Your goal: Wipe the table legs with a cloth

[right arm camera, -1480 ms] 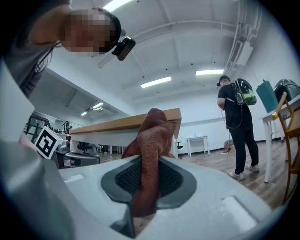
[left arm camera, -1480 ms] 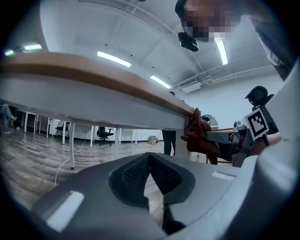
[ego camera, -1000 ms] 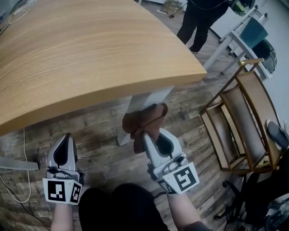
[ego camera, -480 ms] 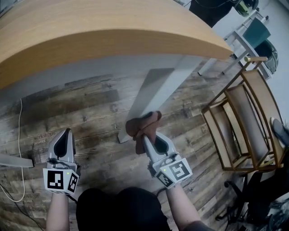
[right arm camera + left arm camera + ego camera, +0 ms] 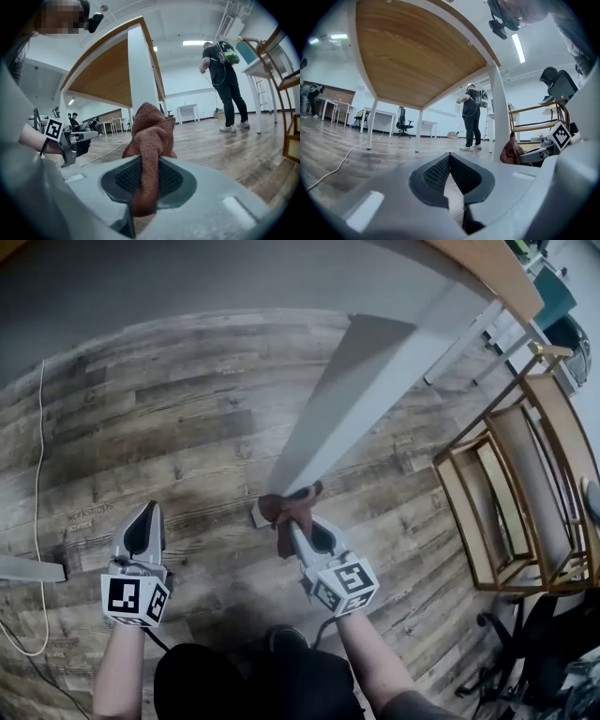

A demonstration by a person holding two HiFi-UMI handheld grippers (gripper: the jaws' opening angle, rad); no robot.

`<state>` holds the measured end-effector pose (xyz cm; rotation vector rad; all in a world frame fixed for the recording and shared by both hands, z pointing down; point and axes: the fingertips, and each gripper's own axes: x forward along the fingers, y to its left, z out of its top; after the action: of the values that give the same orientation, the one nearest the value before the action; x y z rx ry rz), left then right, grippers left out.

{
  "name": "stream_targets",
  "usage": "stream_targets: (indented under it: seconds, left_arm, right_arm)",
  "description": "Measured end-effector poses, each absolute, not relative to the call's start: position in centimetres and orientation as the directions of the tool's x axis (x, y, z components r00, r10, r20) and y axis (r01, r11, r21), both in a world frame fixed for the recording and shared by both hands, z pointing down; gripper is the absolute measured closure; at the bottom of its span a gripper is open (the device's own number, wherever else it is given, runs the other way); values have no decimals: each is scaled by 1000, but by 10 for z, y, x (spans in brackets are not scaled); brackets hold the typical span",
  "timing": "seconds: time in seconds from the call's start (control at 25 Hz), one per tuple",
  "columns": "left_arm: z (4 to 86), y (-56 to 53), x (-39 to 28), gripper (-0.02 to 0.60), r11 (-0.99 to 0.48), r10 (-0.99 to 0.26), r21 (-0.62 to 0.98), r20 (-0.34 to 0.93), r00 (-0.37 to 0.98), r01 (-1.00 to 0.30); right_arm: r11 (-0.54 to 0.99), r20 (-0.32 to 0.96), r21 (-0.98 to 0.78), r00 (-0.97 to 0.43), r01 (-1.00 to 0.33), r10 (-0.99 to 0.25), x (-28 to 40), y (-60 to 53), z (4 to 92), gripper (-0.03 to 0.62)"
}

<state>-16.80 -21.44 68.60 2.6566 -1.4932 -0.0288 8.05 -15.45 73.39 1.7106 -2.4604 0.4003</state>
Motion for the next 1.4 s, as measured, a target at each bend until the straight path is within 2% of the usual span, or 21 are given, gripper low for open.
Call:
stream_targets:
  seconds: [0.28, 0.52, 1.0, 1.2, 1.4]
  left_arm:
    - [729, -211, -171, 563, -497, -856, 102, 102, 506, -862]
    - [752, -199, -169, 563, -514, -838, 119, 139, 527, -850]
    - [765, -195, -182, 563, -522, -831, 106, 162, 532, -846]
    - [759, -205, -189, 563, -502, -847, 92, 147, 511, -860]
    - [723, -224, -196, 563, -490, -866, 36, 96, 491, -871]
  right_arm:
    - [273, 398, -190, -328, -943, -857, 84, -154, 807, 531]
    - [223, 481, -228, -308, -948, -821, 78, -156, 860, 531]
    - [161, 672, -198, -253, -967, -696, 86, -148, 946, 531]
    - [171, 645, -183, -249, -968, -723, 82, -142, 929, 531]
    - [288, 502, -104, -300, -952, -811, 70, -144, 842, 531]
